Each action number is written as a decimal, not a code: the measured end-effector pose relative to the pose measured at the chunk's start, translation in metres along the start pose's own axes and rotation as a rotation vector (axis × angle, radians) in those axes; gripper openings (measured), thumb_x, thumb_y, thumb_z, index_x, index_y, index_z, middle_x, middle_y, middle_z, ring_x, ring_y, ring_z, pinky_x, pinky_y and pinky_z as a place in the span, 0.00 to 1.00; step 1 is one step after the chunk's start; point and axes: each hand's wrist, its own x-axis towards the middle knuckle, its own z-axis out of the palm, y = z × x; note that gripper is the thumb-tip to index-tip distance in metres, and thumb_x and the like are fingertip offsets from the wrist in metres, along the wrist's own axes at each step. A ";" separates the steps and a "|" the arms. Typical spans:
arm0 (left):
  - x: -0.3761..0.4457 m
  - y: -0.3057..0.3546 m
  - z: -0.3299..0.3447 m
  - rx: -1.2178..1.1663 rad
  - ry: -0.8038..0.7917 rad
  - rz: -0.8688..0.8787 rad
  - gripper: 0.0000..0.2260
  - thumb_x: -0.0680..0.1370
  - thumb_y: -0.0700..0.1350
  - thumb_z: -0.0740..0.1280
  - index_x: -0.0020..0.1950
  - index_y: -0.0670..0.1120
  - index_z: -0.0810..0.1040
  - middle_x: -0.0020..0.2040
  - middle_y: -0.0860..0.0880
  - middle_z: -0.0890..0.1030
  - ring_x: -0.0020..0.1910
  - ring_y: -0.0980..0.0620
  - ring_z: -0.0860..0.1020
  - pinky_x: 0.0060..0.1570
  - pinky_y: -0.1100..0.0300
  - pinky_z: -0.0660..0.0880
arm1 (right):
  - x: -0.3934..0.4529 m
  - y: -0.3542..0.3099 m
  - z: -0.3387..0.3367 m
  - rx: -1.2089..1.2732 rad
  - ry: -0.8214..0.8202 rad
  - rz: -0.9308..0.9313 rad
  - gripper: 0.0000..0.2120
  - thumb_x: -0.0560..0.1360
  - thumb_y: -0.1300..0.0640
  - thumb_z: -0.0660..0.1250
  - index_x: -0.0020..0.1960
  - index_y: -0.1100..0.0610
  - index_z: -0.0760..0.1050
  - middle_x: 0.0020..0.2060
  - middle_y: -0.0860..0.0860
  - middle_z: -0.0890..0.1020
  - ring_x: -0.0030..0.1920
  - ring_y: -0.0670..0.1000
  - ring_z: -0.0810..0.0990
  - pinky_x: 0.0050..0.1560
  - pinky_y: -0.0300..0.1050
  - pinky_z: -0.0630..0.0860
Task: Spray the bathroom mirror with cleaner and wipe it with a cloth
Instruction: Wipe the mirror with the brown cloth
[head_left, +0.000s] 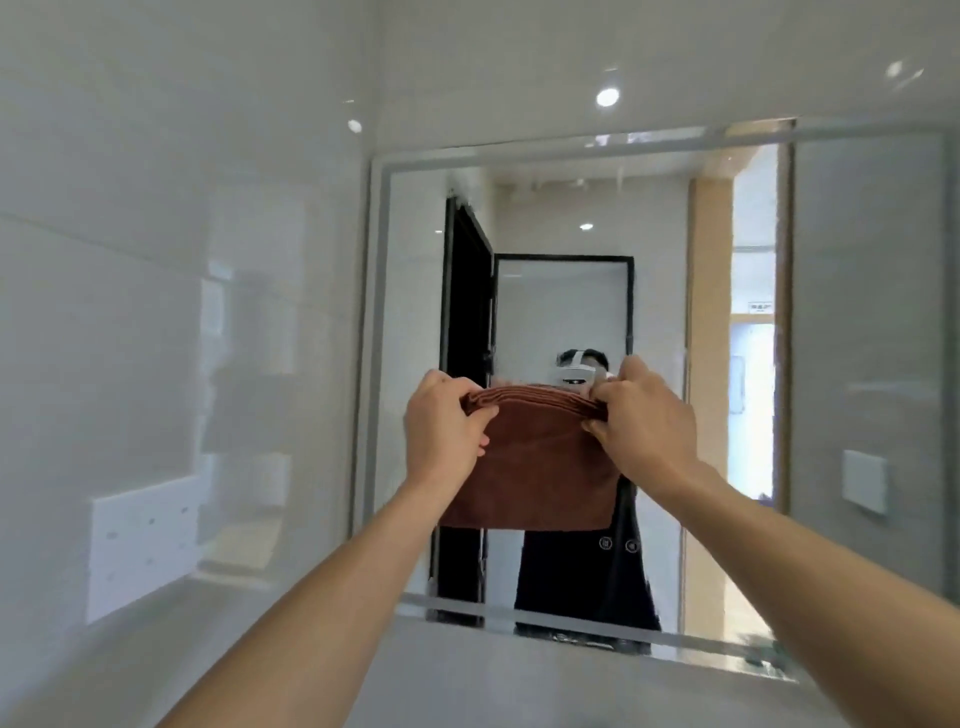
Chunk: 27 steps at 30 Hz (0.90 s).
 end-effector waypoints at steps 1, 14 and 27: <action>0.013 -0.002 0.009 -0.011 -0.009 0.028 0.05 0.73 0.41 0.77 0.47 0.46 0.83 0.45 0.53 0.73 0.25 0.54 0.80 0.25 0.59 0.80 | 0.010 0.003 0.001 -0.039 0.020 0.014 0.12 0.73 0.47 0.73 0.55 0.49 0.82 0.46 0.47 0.67 0.49 0.54 0.78 0.39 0.47 0.74; 0.136 0.007 0.096 0.015 0.095 0.277 0.06 0.77 0.43 0.73 0.49 0.41 0.81 0.50 0.49 0.71 0.36 0.47 0.80 0.40 0.51 0.82 | 0.141 0.036 0.010 -0.475 0.217 0.001 0.06 0.75 0.52 0.70 0.48 0.53 0.79 0.41 0.50 0.72 0.50 0.54 0.75 0.45 0.49 0.63; 0.141 0.003 0.145 0.425 0.307 0.598 0.10 0.76 0.38 0.69 0.57 0.43 0.78 0.55 0.43 0.75 0.43 0.44 0.79 0.40 0.49 0.79 | 0.169 0.049 0.043 -0.336 0.294 0.020 0.08 0.78 0.61 0.65 0.52 0.53 0.68 0.27 0.48 0.69 0.30 0.53 0.70 0.44 0.49 0.67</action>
